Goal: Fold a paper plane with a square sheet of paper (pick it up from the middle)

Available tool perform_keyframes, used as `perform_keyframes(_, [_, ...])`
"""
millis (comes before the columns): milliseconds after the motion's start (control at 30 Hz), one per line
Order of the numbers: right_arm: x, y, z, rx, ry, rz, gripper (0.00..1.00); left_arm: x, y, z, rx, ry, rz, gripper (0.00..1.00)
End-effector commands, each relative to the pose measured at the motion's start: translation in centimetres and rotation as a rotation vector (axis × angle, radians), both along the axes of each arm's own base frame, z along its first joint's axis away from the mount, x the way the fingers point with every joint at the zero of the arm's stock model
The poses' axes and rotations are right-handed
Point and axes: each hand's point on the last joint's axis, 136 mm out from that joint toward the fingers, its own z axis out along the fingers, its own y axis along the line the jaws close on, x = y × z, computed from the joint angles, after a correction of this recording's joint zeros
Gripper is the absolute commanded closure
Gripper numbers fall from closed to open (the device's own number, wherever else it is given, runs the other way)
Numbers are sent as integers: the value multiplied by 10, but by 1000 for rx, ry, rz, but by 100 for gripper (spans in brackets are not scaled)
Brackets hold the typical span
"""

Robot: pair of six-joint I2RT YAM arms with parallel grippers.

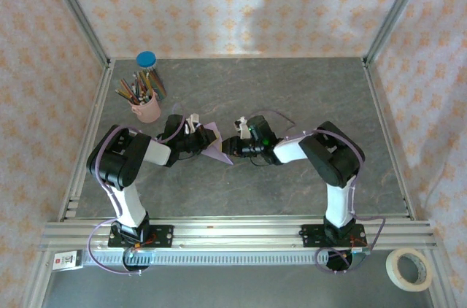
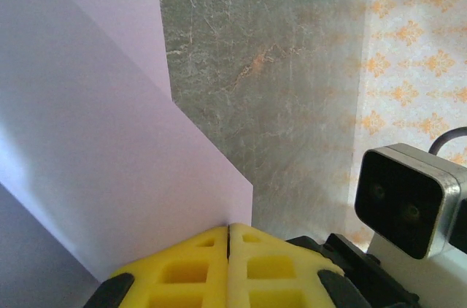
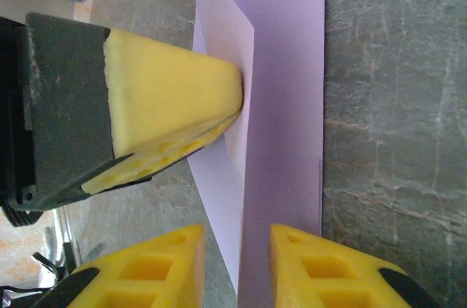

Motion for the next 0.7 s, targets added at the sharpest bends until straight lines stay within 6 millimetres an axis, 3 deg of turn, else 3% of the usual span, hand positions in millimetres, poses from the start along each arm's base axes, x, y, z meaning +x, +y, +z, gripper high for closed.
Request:
perform_keyframes(0, [-1,-11,-2,-65,-39,7,71,7,1,1,20,-22,6,93])
perform_keyframes(500, [-17,-15,-17,-134,-39,89,70,7,3,0,29,-16,13,93])
perform_keyframes(667, [-20,-20,-10,-155,-79,95,71,7,3,2,29,-18,13,93])
